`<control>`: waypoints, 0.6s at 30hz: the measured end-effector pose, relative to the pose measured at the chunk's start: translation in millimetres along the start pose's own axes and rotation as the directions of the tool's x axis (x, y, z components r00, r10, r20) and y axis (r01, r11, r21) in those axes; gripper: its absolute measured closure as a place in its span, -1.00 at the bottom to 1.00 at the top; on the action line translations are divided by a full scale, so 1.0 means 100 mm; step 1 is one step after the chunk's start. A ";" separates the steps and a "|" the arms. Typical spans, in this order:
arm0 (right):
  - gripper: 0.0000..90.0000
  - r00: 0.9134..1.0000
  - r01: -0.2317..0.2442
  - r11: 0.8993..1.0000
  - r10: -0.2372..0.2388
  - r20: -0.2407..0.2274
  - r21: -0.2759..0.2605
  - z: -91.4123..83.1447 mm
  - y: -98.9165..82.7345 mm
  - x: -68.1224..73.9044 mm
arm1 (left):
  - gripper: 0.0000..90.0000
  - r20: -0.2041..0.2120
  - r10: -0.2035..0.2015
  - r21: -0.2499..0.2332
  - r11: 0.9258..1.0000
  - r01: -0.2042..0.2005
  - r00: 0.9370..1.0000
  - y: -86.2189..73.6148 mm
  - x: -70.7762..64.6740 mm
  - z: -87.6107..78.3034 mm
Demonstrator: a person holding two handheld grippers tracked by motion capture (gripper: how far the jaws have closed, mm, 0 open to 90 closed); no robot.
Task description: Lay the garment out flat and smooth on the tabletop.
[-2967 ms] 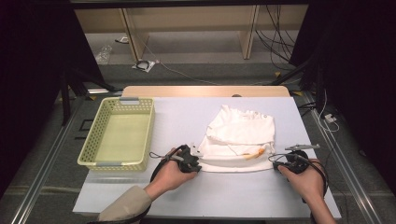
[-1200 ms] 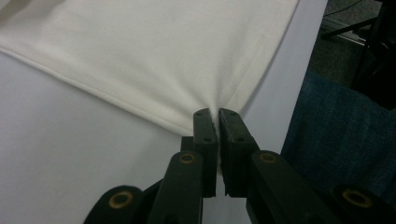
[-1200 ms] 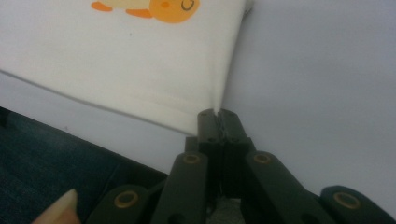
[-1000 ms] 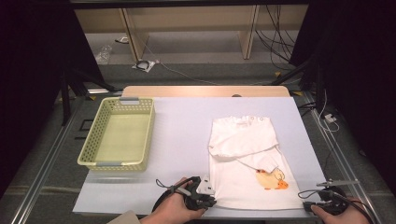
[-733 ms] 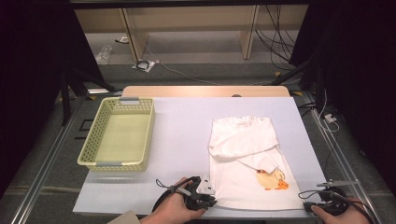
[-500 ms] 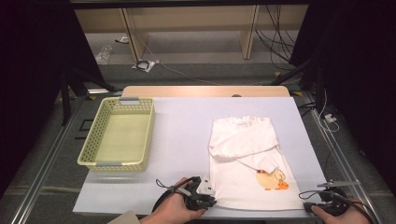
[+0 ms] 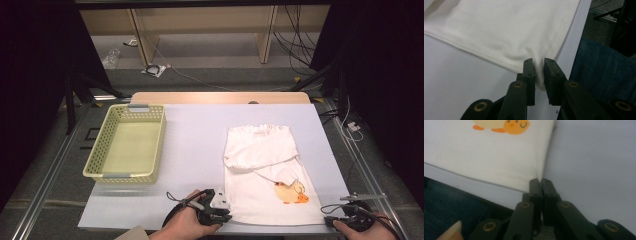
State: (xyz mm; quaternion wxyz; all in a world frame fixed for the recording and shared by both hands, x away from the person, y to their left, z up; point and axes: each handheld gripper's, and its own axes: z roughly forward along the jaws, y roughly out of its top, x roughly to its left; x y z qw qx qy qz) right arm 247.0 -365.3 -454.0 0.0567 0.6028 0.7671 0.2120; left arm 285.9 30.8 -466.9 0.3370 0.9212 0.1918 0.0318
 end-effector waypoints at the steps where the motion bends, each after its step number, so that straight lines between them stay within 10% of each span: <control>1: 0.94 1.000 0.001 1.000 -0.001 0.000 -0.002 0.00 0.00 0.00 | 0.72 0.001 0.000 -0.003 1.000 0.000 1.000 0.00 0.00 -0.01; 12: 0.52 0.999 -0.001 0.993 0.006 0.045 -0.115 -0.08 0.07 -0.07 | 0.06 -0.051 -0.053 -0.068 0.996 0.049 0.997 -0.03 0.15 -0.16; 18: 0.38 0.995 0.079 0.967 -0.062 0.076 -0.242 -0.06 0.27 -0.03 | -0.23 -0.109 -0.128 -0.127 0.985 0.114 0.986 -0.10 0.33 -0.23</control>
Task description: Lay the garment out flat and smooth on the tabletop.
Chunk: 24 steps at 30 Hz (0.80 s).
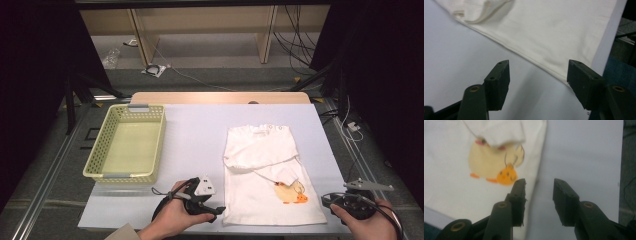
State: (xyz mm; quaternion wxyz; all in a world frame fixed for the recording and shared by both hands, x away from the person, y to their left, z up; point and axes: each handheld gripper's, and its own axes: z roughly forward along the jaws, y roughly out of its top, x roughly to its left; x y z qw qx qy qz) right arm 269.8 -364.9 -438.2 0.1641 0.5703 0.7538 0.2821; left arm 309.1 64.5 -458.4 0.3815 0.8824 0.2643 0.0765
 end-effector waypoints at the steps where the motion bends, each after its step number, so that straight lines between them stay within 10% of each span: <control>1: 0.37 0.999 0.039 0.998 -0.039 -0.004 -0.042 0.04 0.07 0.03 | -0.30 -0.004 -0.010 -0.007 1.000 0.010 1.000 0.00 0.03 -0.01; 11: 0.19 0.970 0.193 0.955 -0.220 -0.101 -0.225 0.55 0.54 0.40 | -0.71 -0.075 -0.049 -0.104 0.994 0.041 0.996 -0.04 0.34 -0.11; 18: -0.03 0.930 0.294 0.919 -0.338 -0.146 -0.262 0.84 0.79 0.77 | -0.94 -0.095 -0.058 -0.129 0.991 0.046 0.994 -0.08 0.47 -0.18; 24: -0.08 0.914 0.307 0.912 -0.362 -0.181 -0.271 0.97 0.85 0.96 | -1.00 -0.124 -0.060 -0.140 0.989 0.042 0.991 -0.10 0.51 -0.22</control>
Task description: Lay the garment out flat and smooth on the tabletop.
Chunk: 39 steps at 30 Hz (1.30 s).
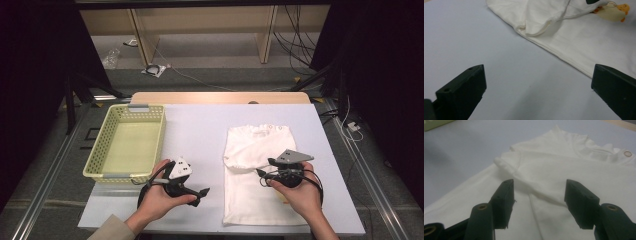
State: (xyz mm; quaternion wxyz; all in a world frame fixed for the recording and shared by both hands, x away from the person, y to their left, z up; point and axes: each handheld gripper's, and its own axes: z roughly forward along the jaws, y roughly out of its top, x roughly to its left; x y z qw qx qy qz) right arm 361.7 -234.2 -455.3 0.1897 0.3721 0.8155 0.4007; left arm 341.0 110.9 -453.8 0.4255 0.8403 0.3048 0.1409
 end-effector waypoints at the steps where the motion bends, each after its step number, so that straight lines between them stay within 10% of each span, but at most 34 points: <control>1: -0.11 1.000 -0.003 1.000 0.003 -0.005 -0.001 0.01 0.00 0.01 | -1.00 0.002 0.002 -0.002 1.000 -0.002 1.000 0.00 0.01 0.00; 39: -0.11 0.985 0.123 0.991 -0.117 -0.128 0.043 0.58 0.30 0.34 | -0.93 0.002 -0.025 -0.050 0.998 0.025 1.000 0.04 0.09 -0.09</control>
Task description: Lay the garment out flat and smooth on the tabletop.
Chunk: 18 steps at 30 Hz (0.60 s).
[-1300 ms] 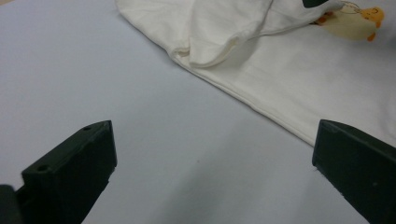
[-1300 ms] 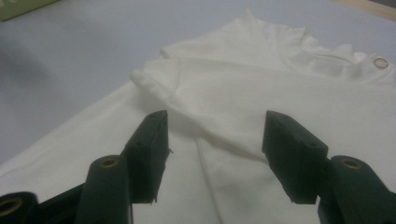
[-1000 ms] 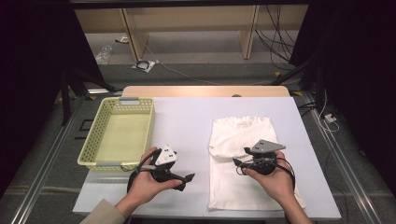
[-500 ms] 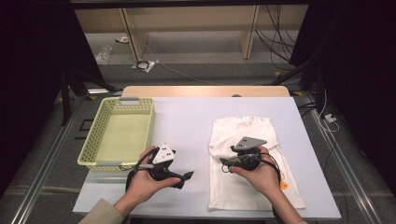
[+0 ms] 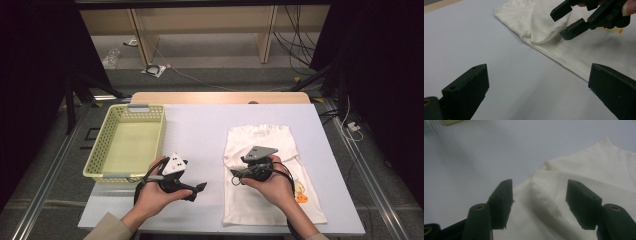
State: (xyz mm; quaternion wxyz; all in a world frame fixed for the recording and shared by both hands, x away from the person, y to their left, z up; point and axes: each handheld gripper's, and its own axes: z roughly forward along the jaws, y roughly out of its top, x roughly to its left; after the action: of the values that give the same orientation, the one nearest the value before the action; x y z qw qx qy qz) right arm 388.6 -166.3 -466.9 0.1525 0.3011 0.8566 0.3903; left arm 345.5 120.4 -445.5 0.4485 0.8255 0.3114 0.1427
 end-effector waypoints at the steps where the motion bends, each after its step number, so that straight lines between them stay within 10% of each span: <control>1: -0.10 1.000 -0.002 1.000 0.002 -0.004 0.008 0.01 0.00 0.00 | -0.93 0.000 0.000 -0.001 1.000 0.000 1.000 0.00 0.00 0.00; 18: 0.79 0.999 0.049 0.996 -0.049 0.000 0.077 0.19 0.04 -0.01 | -0.92 0.007 0.005 0.007 1.000 -0.005 1.000 -0.01 -0.01 0.02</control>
State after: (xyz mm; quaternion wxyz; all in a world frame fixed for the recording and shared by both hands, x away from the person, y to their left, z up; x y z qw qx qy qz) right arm 400.7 -153.9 -476.2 0.1510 0.2860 0.8779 0.3530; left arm 344.9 118.8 -447.5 0.4465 0.8283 0.3082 0.1401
